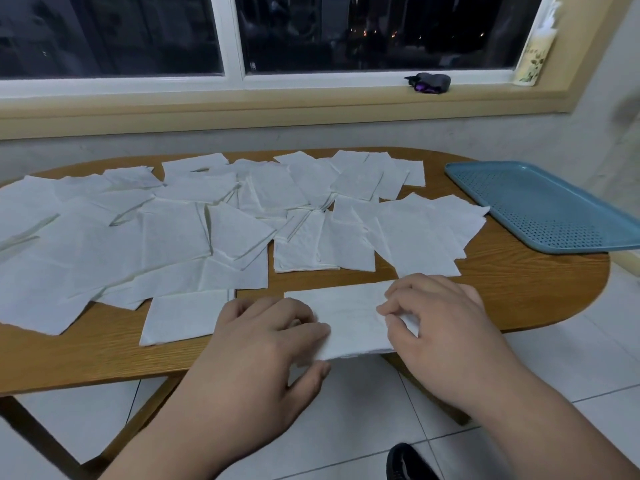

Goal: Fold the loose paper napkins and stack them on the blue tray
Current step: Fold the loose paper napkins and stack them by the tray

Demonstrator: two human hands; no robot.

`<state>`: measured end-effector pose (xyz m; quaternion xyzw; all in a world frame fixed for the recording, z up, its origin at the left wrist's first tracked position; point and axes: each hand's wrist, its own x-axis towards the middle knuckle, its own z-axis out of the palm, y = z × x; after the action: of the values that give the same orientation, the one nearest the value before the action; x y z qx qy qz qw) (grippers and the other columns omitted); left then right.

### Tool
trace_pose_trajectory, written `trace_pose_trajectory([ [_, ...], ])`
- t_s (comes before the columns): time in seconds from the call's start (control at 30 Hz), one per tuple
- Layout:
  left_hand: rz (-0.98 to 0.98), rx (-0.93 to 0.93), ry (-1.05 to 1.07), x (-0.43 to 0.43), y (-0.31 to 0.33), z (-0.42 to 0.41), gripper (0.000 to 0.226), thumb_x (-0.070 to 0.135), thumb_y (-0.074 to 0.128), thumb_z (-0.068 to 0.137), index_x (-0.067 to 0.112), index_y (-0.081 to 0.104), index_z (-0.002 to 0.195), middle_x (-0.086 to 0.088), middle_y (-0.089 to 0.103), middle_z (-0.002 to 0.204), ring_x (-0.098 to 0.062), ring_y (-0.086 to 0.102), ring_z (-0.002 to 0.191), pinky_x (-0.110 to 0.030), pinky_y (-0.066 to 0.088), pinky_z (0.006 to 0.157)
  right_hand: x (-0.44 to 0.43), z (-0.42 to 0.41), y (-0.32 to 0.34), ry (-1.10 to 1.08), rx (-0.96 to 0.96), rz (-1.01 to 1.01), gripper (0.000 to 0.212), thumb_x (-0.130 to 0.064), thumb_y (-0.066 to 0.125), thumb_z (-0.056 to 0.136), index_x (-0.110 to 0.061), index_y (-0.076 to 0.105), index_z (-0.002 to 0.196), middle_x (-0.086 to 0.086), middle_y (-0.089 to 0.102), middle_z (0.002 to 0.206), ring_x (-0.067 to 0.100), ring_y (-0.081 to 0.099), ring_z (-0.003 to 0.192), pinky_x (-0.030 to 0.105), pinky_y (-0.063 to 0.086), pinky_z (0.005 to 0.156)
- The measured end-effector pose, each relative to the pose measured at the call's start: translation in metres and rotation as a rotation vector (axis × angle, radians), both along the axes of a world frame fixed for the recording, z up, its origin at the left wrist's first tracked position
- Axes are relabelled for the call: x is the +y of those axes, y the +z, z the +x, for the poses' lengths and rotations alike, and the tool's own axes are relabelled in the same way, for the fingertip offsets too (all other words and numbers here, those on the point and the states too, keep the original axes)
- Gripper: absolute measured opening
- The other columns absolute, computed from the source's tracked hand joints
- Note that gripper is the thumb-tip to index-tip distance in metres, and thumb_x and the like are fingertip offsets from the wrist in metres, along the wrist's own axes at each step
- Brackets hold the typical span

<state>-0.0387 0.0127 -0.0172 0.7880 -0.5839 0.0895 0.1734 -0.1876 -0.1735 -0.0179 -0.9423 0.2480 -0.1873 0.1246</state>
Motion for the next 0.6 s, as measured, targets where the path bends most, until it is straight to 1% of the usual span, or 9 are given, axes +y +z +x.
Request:
trace_pose_trajectory([
  [0.13,0.039,-0.032,-0.056,-0.015,0.000,-0.016,0.037,0.061,0.053,0.078,0.042,0.062,0.110,0.022,0.057,0.108,-0.006,0.058,0.102,-0.041,0.045,0.087,-0.011,-0.017,0.005,-0.066,0.028,-0.001,0.014,-0.030,0.055,0.094,-0.039,0.066,0.094,-0.029,0.054,0.107,-0.005,0.043,0.109,0.018,0.016,0.094],
  [0.27,0.039,-0.053,-0.094,-0.037,-0.001,-0.037,0.041,0.064,0.055,0.074,0.043,0.062,0.108,0.022,0.058,0.107,-0.005,0.058,0.100,-0.036,0.040,0.086,-0.026,-0.039,0.009,-0.129,0.044,-0.011,0.015,-0.029,0.054,0.093,-0.037,0.067,0.096,-0.028,0.055,0.109,-0.003,0.043,0.111,0.019,0.015,0.090],
  [0.4,0.048,-0.055,-0.149,-0.065,0.000,-0.061,0.039,0.064,0.056,0.075,0.042,0.064,0.106,0.021,0.059,0.107,-0.005,0.059,0.098,-0.035,0.045,0.083,-0.048,-0.063,0.012,-0.197,0.039,-0.008,0.014,-0.031,0.053,0.092,-0.034,0.067,0.093,-0.025,0.058,0.108,0.001,0.044,0.110,0.024,0.018,0.089],
  [0.5,0.066,-0.056,-0.161,-0.092,0.004,-0.078,0.036,0.065,0.053,0.076,0.042,0.064,0.102,0.022,0.058,0.105,-0.005,0.059,0.097,-0.031,0.042,0.081,-0.067,-0.081,0.011,-0.242,0.030,-0.022,0.014,-0.041,0.051,0.092,-0.034,0.062,0.091,-0.023,0.058,0.105,0.003,0.046,0.108,0.028,0.024,0.093],
  [0.6,0.101,-0.036,-0.169,-0.119,0.010,-0.090,0.041,0.067,0.048,0.079,0.042,0.063,0.108,0.023,0.057,0.110,-0.004,0.057,0.102,-0.029,0.038,0.082,-0.086,-0.096,0.011,-0.275,0.060,-0.032,0.019,-0.050,0.048,0.093,-0.036,0.059,0.101,-0.024,0.057,0.112,0.004,0.045,0.111,0.032,0.029,0.099],
])
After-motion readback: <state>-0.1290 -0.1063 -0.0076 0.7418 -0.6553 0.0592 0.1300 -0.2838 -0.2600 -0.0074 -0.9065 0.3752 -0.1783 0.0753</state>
